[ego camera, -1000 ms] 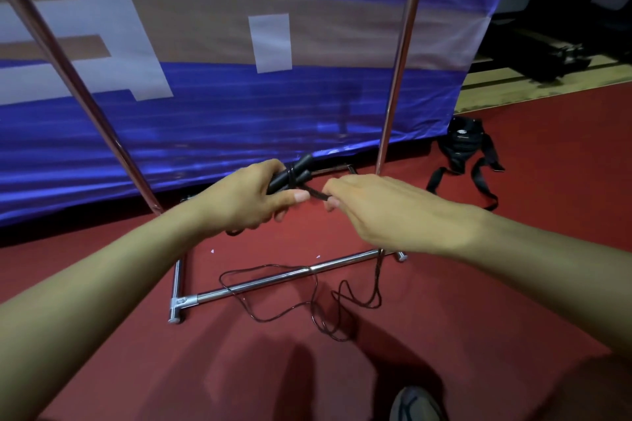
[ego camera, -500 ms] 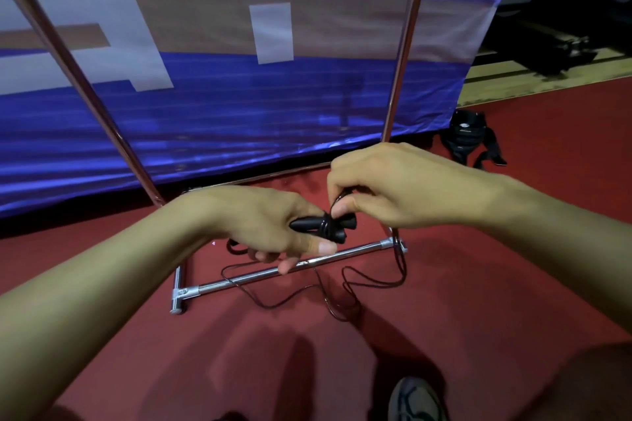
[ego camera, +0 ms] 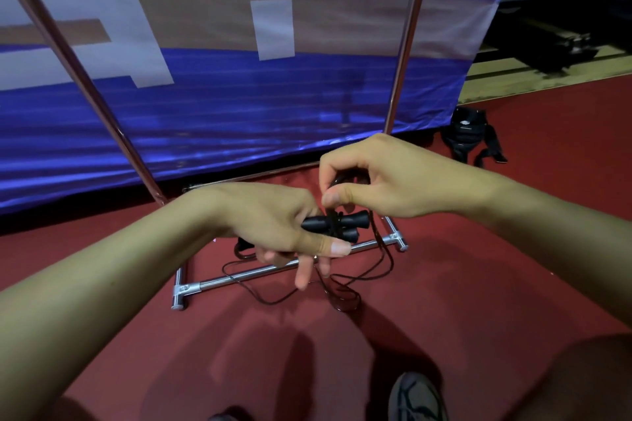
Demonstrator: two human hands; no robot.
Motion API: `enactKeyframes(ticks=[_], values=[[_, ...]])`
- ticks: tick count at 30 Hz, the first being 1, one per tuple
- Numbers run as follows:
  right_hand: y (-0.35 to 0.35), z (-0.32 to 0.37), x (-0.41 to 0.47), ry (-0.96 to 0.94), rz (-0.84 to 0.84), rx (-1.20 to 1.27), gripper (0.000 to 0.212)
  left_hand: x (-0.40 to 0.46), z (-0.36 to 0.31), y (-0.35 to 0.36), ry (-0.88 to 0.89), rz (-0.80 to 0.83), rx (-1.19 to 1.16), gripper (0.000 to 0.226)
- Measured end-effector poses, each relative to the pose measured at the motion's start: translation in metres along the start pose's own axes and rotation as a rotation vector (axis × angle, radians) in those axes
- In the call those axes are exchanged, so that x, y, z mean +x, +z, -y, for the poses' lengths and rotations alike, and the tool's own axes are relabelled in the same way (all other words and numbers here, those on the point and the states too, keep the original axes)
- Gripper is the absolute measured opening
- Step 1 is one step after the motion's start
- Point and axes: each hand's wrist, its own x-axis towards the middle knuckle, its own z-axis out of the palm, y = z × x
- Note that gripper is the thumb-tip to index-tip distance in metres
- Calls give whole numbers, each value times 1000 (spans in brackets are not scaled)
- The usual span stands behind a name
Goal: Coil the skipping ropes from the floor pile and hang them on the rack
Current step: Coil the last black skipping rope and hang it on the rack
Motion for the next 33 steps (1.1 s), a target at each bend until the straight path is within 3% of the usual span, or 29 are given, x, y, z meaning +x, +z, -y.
enactKeyframes(ticks=[5, 8, 13, 16, 19, 22, 24, 33], values=[[8, -12, 5, 62, -6, 150, 14, 1, 5, 3, 37, -84, -12, 41], [12, -22, 7, 134, 20, 343, 28, 1, 10, 3, 102, -160, -24, 36], [20, -32, 1, 283, 196, 626, 27, 0, 12, 5, 200, -235, -6, 31], [29, -31, 1, 281, 158, 571, 33, -2, 15, 4, 252, -312, -115, 35], [33, -23, 3, 317, 32, 469, 37, -6, 20, -5, 236, -499, -228, 33], [27, -11, 2, 325, -62, 233, 17, -7, 25, -10, 177, -578, -255, 40], [27, -1, 1, 262, -38, 96, 21, -3, 31, -12, 183, -632, -290, 44], [28, 4, 5, 194, -84, -102, 29, 14, 33, -8, 242, -744, -322, 15]])
